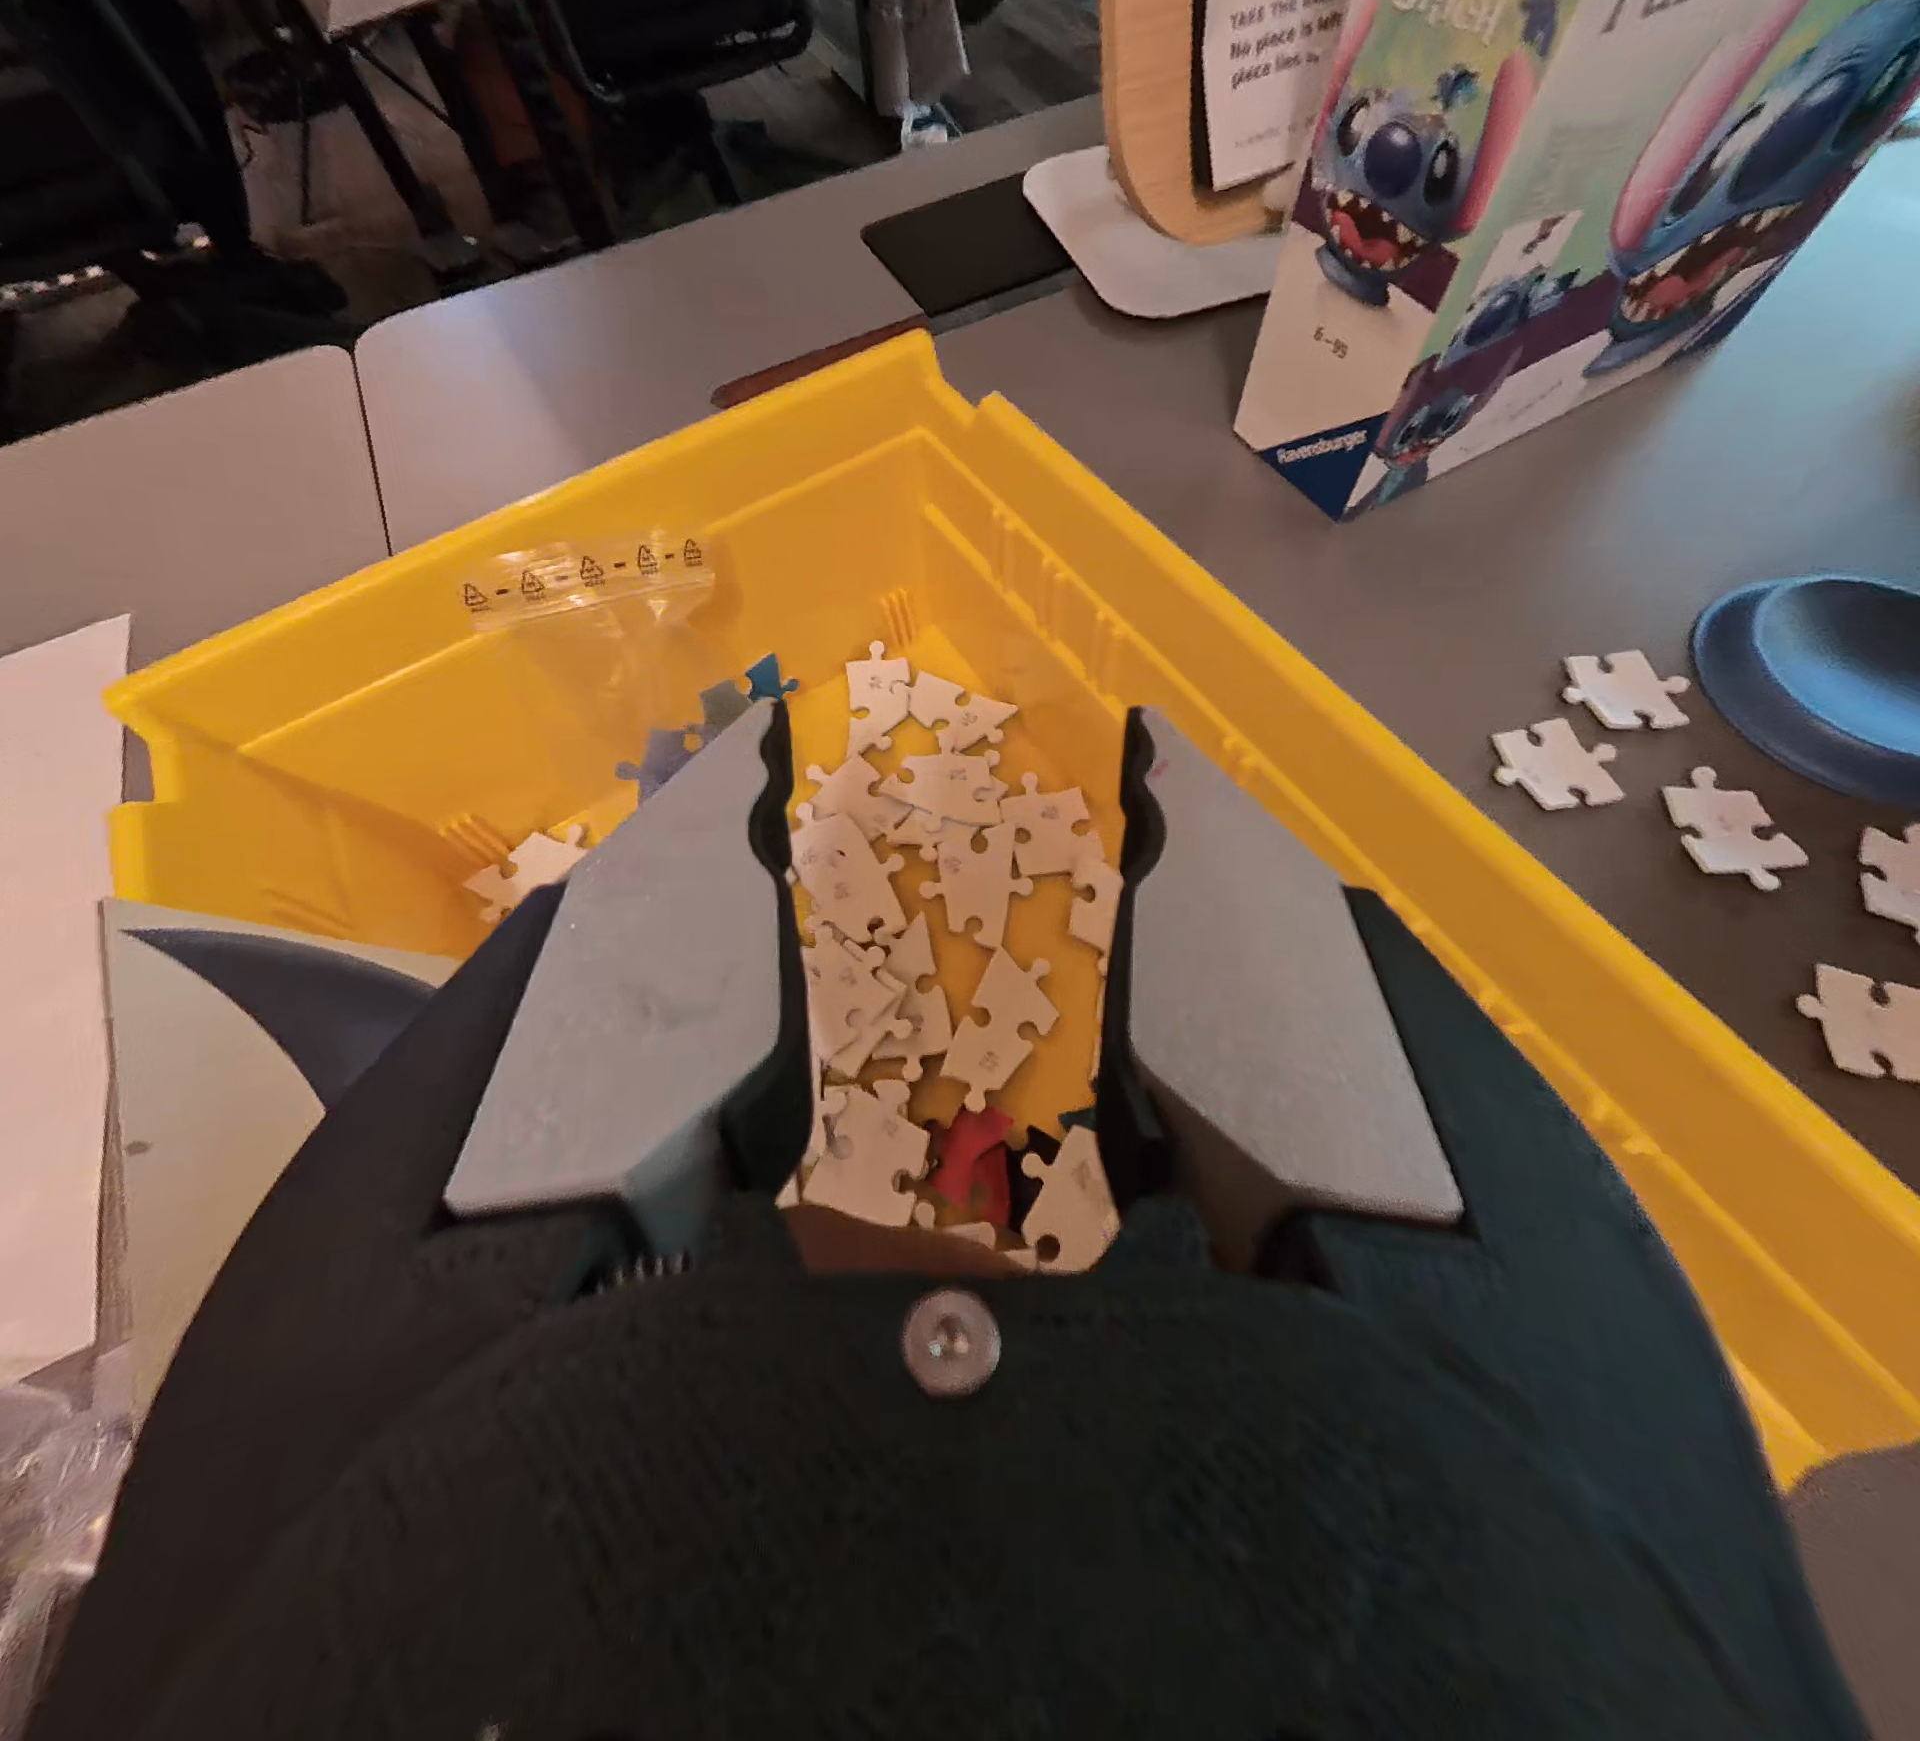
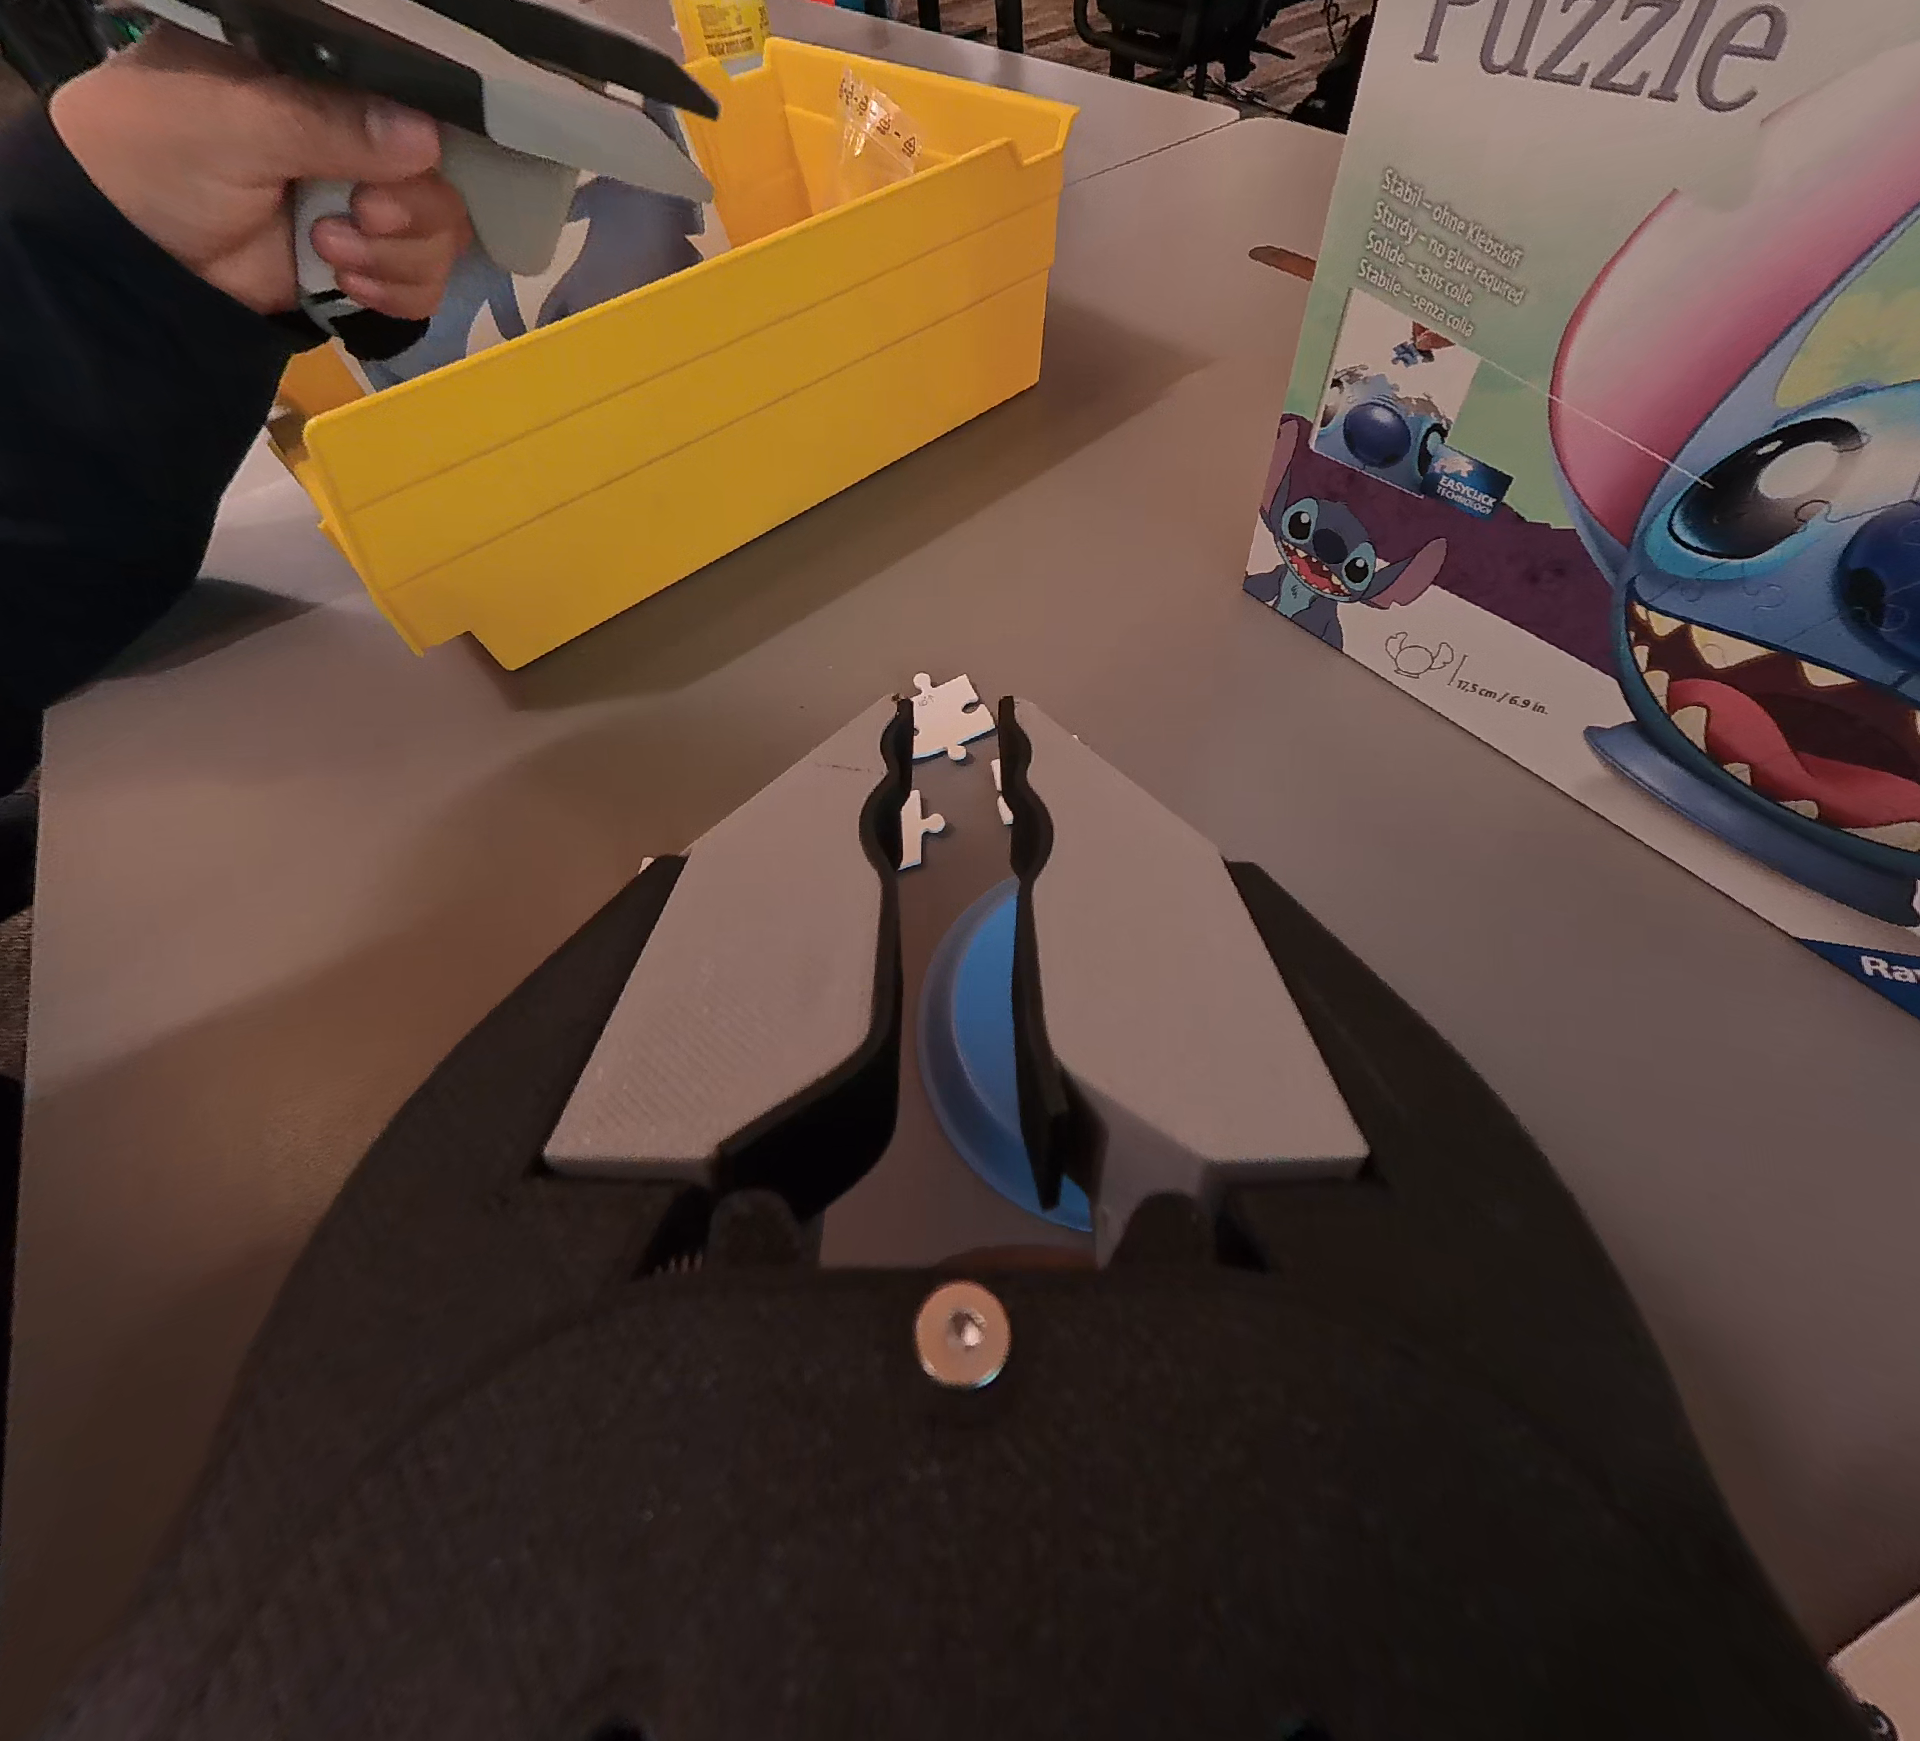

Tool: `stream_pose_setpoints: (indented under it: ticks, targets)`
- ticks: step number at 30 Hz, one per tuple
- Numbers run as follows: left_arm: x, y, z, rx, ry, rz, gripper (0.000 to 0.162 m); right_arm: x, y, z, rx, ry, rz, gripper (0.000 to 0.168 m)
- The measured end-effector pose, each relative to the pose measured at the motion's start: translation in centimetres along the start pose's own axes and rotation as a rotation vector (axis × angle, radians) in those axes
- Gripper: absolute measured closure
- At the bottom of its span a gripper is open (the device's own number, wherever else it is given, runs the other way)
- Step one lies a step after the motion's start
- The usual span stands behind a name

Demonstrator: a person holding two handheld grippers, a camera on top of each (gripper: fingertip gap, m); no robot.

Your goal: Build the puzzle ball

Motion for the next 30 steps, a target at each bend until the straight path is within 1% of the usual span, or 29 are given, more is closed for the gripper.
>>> stream_pose_setpoints:
  ticks: [5,11,12,15,17,21,24,25,27,30]
  targets:
    - [-0.3,1.0,1.6,-0.086,0.030,-0.021,0.102,0.0,0.0,-0.1,0.003,0.005,-0.002,0.156]
    - [-0.6,1.0,0.9,-0.039,0.027,-0.047,0.102,0.1,-0.2,-0.3,0.016,0.008,0.003,0.156]
    - [-0.8,1.1,0.7,-0.023,0.014,-0.061,0.105,0.2,-0.2,-0.3,0.016,0.009,0.004,0.156]
    - [-1.9,1.6,-0.9,0.089,-0.076,-0.120,0.121,0.2,-0.1,-0.2,0.013,0.011,0.005,0.156]
    - [-3.1,2.3,-2.5,0.188,-0.137,-0.191,0.124,0.3,-0.1,-0.1,0.009,0.011,0.006,0.156]
    - [-4.4,3.0,-4.6,0.296,-0.144,-0.310,0.139,0.4,0.0,0.1,0.004,0.015,0.009,0.156]
    - [-4.0,3.8,-6.1,0.384,-0.157,-0.317,0.137,0.6,0.1,0.3,-0.001,0.020,0.012,0.156]
    - [-3.7,4.1,-6.3,0.404,-0.172,-0.296,0.136,0.6,0.1,0.3,-0.003,0.021,0.013,0.156]
    - [-3.5,4.9,-5.9,0.397,-0.228,-0.257,0.137,0.6,0.2,0.4,-0.007,0.023,0.011,0.156]
    - [-5.1,5.7,-5.4,0.380,-0.248,-0.308,0.138,0.6,0.2,0.4,-0.008,0.019,0.015,0.155]
Point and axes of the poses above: each gripper's, where its closed fingertips meet, y back along the fingers, z out of its top, x = y × z across the jaws, the point moved 2 cm from there along y, back along the fingers, and after that the axes turned 7 degrees about -x, right-handed, at the moved point
